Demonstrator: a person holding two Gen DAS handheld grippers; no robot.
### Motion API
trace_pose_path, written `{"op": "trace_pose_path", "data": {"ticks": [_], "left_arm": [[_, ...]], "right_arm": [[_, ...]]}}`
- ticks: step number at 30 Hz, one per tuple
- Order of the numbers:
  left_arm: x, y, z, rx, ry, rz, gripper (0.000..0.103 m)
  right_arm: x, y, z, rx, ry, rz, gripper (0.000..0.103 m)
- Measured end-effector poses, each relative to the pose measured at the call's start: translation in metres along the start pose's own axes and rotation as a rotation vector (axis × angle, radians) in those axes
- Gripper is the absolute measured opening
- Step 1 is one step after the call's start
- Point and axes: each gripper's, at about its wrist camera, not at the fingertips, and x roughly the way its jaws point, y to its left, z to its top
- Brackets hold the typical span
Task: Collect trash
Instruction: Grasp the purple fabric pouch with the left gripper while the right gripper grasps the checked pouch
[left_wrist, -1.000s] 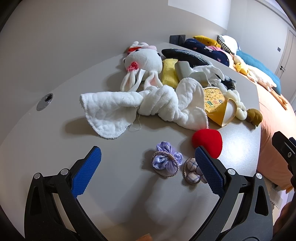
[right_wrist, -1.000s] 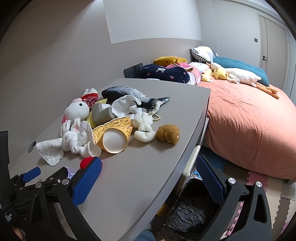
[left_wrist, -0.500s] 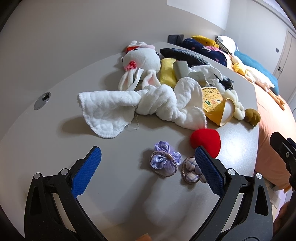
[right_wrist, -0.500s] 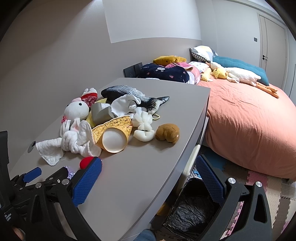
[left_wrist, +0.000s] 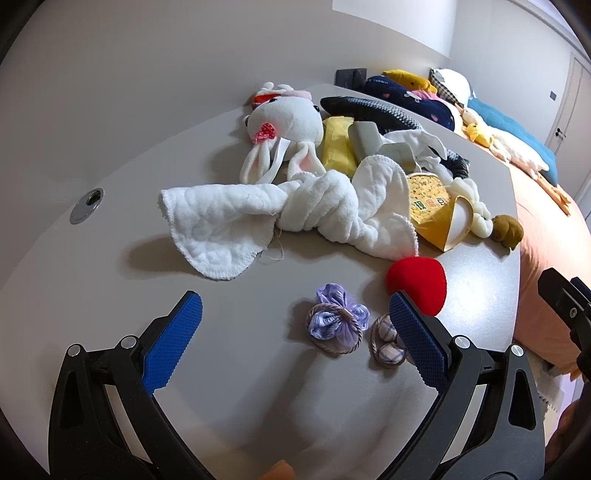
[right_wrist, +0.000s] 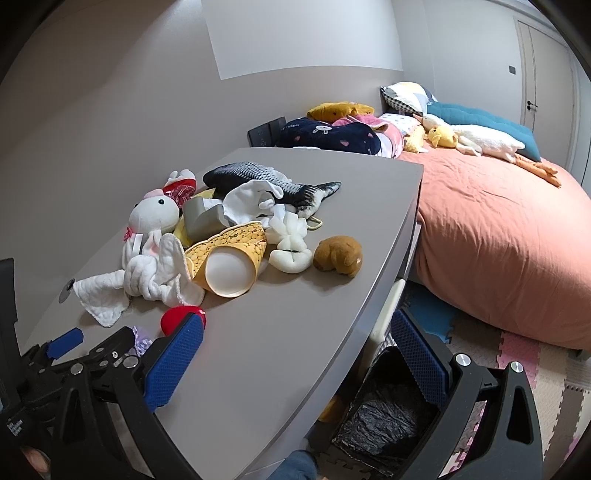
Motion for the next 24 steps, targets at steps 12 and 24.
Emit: {"op": "trace_pose_path", "data": {"ticks": [12,24], "left_arm": [[-0.004,0.009,-0.008,0.057,-0.001,0.023,0.082],[0.010,-0.005,-0.008,0.112,0.043,-0.070,0.052]], "right_arm": [[0.000,0.003,-0.001,-0.025,-0.006,0.019,0.101],[0.003,0.013,-0.006,-0.068,0.001,0.058,0.101]]}}
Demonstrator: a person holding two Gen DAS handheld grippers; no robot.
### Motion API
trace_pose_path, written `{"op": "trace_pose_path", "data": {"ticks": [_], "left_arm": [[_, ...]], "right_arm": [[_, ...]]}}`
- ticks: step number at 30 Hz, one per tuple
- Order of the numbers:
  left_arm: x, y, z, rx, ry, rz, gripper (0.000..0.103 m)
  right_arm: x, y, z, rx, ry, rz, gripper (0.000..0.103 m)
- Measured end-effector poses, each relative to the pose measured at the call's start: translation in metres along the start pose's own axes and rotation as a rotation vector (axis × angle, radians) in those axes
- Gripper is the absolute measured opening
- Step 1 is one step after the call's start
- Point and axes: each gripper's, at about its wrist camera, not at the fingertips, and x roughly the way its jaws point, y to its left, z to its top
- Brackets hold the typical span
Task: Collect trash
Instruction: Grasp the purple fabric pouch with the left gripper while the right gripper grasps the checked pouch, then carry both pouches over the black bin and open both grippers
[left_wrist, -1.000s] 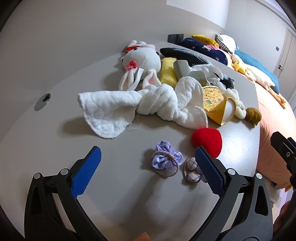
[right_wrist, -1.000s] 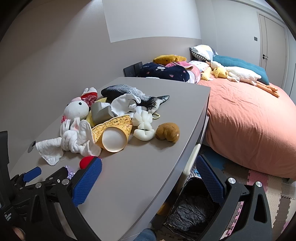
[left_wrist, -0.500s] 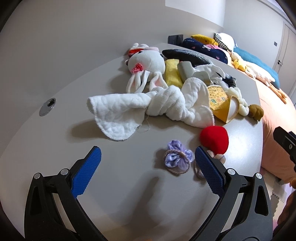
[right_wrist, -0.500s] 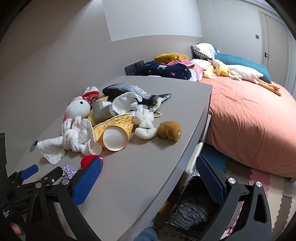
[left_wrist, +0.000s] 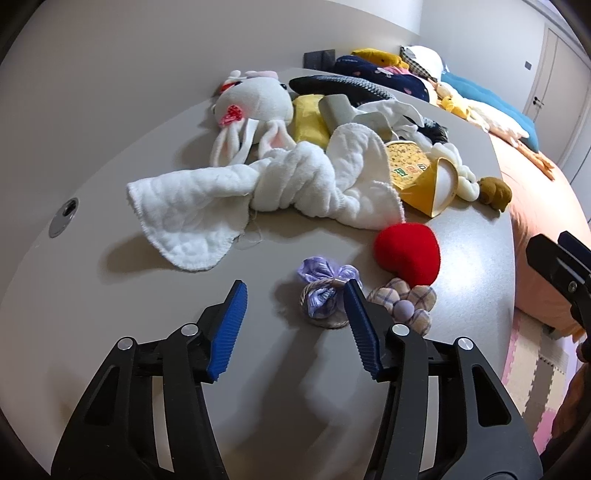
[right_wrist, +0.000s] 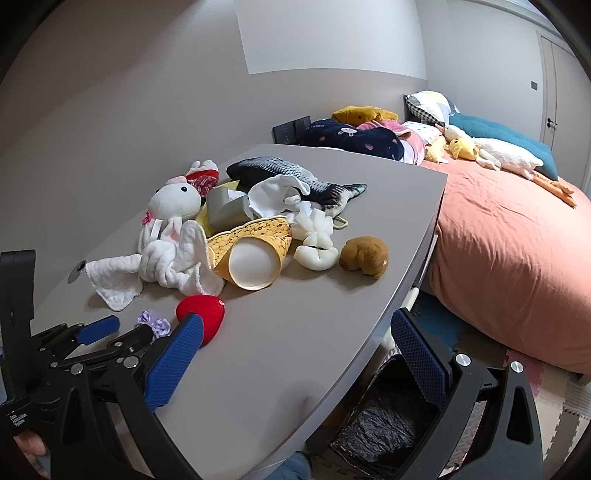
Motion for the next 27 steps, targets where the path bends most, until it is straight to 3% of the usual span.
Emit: {"op": "trace_pose_path", "data": {"ticks": [20,27], "left_arm": [[0.011,0.003,0.009,-0.043,-0.013,-0.093,0.005],[-0.003,0.011,0.009,-0.092,-0.079,-0.116,0.003]], "right_arm": [[0.010,0.002,-0.004,-0.030,0.022,0.054,0.101],[0.010,0.013,-0.009,-0.055,0.031,0.115,0.097]]}}
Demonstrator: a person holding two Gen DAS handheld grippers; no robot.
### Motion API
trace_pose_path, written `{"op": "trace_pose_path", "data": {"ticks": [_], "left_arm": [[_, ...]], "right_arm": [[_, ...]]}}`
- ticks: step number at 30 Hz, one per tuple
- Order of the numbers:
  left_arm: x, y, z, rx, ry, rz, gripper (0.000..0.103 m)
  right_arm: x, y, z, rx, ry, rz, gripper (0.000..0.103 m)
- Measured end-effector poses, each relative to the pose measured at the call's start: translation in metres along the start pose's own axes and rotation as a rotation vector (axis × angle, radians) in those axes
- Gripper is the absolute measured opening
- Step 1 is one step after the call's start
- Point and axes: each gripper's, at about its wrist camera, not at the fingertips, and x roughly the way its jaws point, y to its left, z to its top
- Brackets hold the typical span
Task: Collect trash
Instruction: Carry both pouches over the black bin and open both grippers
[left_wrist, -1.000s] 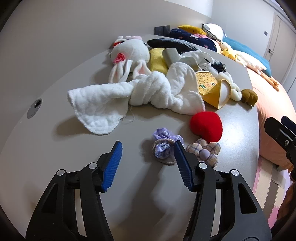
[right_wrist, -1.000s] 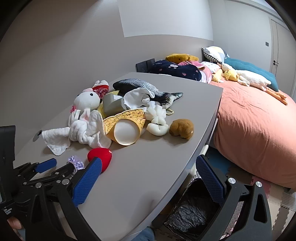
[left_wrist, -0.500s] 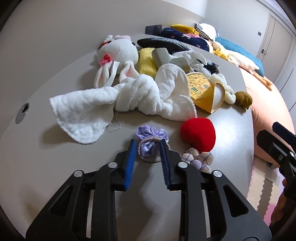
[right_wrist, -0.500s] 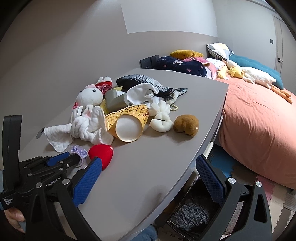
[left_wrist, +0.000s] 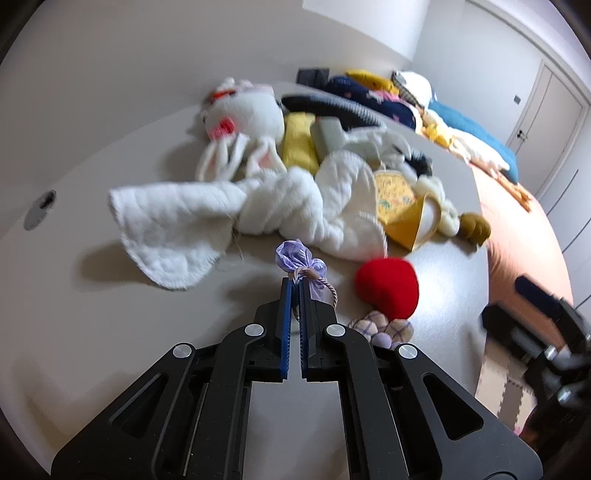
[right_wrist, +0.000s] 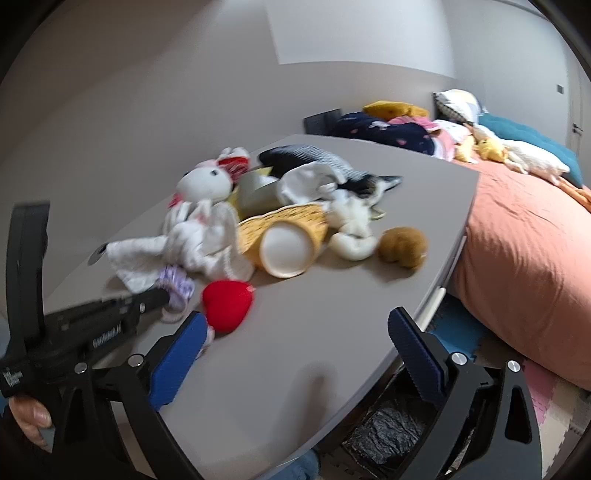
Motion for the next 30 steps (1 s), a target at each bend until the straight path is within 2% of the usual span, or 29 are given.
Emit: {"op": "trace_pose_path", "data": {"ticks": [3,8,11,13,22,30], "left_arm": [[-0.013,0.000,0.003,0.019,-0.045,0.037,0.003],[-0.027,0.014,0.004,0.011,-0.080,0.102,0.003],[-0.031,0.024,0.003,-0.012,-0.085,0.109,0.003],[-0.033,0.028,0.003,-0.017,-0.087,0.109,0.003],[-0.035,0.035,0.002,-0.031,-0.087,0.092,0.003],[-0.040,0.022,0.001,-0.002,-0.095,0.077,0.003]], "right_arm": [[0.005,0.013,-0.005,-0.027,0.022,0.042,0.091],[0.019,0.044,-0.015,-0.091,0.079,0.092,0.069],[0.031,0.056,-0.021,-0.100,0.121,0.111,0.056],[0.039,0.061,-0.022,-0.093,0.147,0.126,0.052],[0.048,0.075,-0.017,-0.112,0.142,0.095,0.018],[0.025,0.068,-0.015,-0.100,0.079,0.121,0.016]]}}
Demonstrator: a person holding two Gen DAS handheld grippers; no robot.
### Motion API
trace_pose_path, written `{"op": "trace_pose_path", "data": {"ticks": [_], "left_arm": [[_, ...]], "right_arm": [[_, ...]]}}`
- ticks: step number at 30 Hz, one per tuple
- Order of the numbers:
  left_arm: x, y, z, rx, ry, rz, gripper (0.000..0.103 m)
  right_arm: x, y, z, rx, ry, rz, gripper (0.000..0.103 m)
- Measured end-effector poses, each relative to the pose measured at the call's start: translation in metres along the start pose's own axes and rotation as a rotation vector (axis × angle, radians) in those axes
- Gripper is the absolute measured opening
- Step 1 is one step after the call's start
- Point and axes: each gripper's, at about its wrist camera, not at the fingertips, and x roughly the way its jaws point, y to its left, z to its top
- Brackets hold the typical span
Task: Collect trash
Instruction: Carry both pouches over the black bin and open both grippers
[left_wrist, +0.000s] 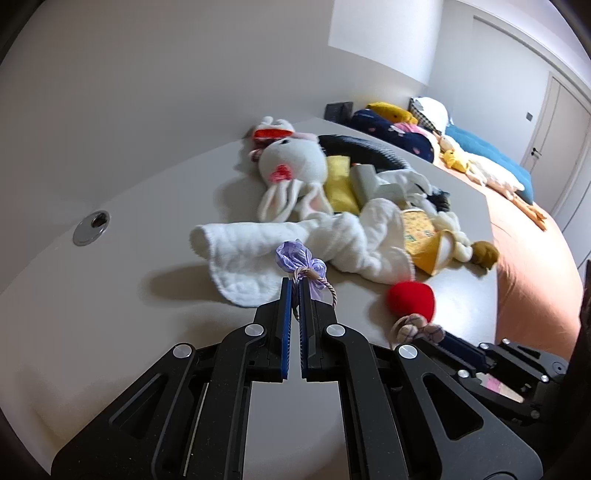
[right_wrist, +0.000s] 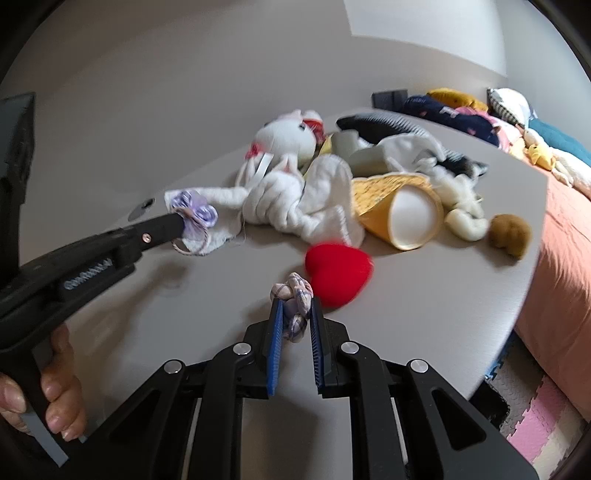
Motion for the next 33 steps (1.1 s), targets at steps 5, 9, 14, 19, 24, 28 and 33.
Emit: {"op": "trace_pose_path", "data": {"ticks": [5,9,14,19,24,28,33], "left_arm": [[-0.011,-0.034,0.001,0.052,-0.008,-0.051,0.003],[-0.015,-0.075,-0.001,0.104,-0.006,-0.110,0.003],[-0.016,-0.130,-0.010,0.170,0.013,-0.186,0.003],[-0.010,-0.176,-0.024,0.231,0.050,-0.244,0.003],[0.001,-0.210,-0.038,0.274,0.088,-0.283,0.003],[0.009,-0.229,-0.044,0.300,0.109,-0.308,0.003],[0.019,-0.248,-0.050,0.331,0.131,-0.330,0.003]], "right_arm": [[-0.038,-0.029,-0.008,0.057,-0.053,-0.048,0.016],[-0.068,-0.067,-0.020,0.124,-0.075,-0.115,0.016],[-0.101,-0.111,-0.040,0.197,-0.094,-0.199,0.016],[-0.124,-0.147,-0.057,0.257,-0.106,-0.251,0.016],[-0.135,-0.172,-0.070,0.303,-0.108,-0.295,0.016],[-0.145,-0.191,-0.082,0.337,-0.108,-0.329,0.016],[-0.151,-0.207,-0.091,0.371,-0.106,-0.364,0.016]]}}
